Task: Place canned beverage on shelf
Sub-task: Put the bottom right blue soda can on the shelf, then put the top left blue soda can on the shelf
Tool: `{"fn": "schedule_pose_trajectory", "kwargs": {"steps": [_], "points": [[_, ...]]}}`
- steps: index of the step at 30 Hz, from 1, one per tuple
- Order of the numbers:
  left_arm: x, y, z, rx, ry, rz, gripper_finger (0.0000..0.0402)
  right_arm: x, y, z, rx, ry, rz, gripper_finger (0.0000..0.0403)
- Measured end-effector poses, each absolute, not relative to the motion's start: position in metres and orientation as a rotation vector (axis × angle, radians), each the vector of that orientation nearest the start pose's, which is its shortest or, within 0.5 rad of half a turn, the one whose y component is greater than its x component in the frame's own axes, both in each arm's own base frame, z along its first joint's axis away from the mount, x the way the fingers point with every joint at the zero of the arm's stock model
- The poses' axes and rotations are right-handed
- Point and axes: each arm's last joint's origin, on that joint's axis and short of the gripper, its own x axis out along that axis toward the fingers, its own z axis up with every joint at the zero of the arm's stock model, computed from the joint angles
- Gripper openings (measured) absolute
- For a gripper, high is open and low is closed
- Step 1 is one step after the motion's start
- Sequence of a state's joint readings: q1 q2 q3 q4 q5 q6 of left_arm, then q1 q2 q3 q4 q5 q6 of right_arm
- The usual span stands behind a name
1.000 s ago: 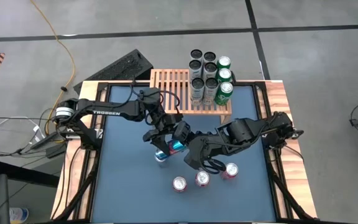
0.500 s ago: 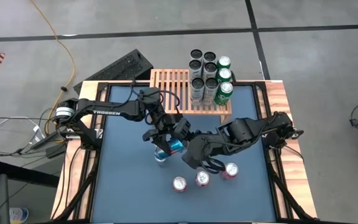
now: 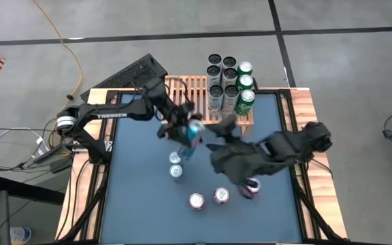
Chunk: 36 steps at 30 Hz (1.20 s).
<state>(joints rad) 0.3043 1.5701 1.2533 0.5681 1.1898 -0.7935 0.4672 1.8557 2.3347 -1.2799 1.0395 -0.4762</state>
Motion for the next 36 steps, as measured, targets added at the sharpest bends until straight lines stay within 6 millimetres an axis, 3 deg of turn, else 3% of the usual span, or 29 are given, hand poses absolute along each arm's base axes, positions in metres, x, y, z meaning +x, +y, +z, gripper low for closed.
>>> {"fn": "schedule_pose_trajectory", "kwargs": {"steps": [6,10,13,17,21,25,28,32,36], "points": [[0.308,0.118,0.389,-0.446,0.035,-0.709,0.0246,0.268,0.139,0.480,-0.786,0.595,-0.603,0.0314],[0.285,0.142,0.395,-0.346,-0.015,-0.496,0.0247,0.249,0.142,0.485,-0.700,0.515,-0.673,0.0314],[0.271,0.158,0.396,-0.274,-0.031,-0.283,0.0247,0.242,0.143,0.487,-0.669,0.469,-0.714,0.0314],[0.265,0.171,0.391,-0.269,-0.007,-0.227,0.0247,0.242,0.142,0.487,-0.700,0.471,-0.729,0.0314],[0.254,0.167,0.397,-0.344,0.023,-0.336,0.0247,0.242,0.142,0.487,-0.709,0.475,-0.726,0.0314],[0.225,0.149,0.419,-0.247,-0.005,-0.275,0.0247,0.242,0.143,0.487,-0.664,0.456,-0.734,0.0314],[0.193,0.134,0.427,-0.185,0.040,-0.116,0.0247,0.242,0.142,0.487,-0.634,0.444,-0.740,0.0314],[0.150,0.110,0.424,-0.073,0.209,0.226,0.0247,0.243,0.140,0.487,-0.633,0.448,-0.748,0.0314],[0.138,0.107,0.409,-0.087,0.403,0.413,0.0247,0.248,0.132,0.487,-0.627,0.459,-0.779,0.0314]]}}
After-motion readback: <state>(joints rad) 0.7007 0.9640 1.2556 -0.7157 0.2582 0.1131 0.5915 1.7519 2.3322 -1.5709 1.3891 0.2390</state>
